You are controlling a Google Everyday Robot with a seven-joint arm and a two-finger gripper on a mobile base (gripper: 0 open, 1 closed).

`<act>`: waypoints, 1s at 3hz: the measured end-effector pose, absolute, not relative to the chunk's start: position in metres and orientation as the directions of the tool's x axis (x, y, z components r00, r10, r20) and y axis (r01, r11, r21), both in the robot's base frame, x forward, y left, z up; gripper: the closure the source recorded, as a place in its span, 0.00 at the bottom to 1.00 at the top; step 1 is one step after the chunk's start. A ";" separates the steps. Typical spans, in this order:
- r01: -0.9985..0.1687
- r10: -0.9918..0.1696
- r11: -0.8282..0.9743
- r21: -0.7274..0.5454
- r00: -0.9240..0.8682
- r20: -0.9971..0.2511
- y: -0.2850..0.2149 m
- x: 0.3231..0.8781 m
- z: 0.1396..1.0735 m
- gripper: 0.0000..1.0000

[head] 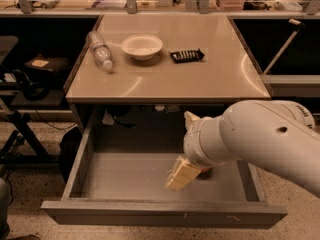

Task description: Pick apple from top drawer and place on counter

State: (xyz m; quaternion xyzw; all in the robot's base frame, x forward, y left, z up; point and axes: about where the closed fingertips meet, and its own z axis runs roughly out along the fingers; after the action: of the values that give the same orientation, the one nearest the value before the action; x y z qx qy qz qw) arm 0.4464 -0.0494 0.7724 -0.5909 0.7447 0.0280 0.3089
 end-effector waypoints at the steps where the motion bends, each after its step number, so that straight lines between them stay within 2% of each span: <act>1: -0.897 -0.863 0.300 -0.323 -0.111 -0.493 -0.050 0.446 0.772 0.00; 2: -0.887 -0.878 0.305 -0.347 -0.121 -0.463 -0.055 0.455 0.772 0.00; 3: -0.836 -0.890 0.339 -0.432 -0.137 -0.435 -0.061 0.502 0.802 0.00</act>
Offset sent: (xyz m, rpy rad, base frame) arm 0.0786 -0.0583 0.0036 -0.3498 -0.1292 -0.1807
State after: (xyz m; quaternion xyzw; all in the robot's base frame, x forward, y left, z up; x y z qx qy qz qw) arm 0.5020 -0.0610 0.8019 -0.5732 0.7527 -0.0422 0.3209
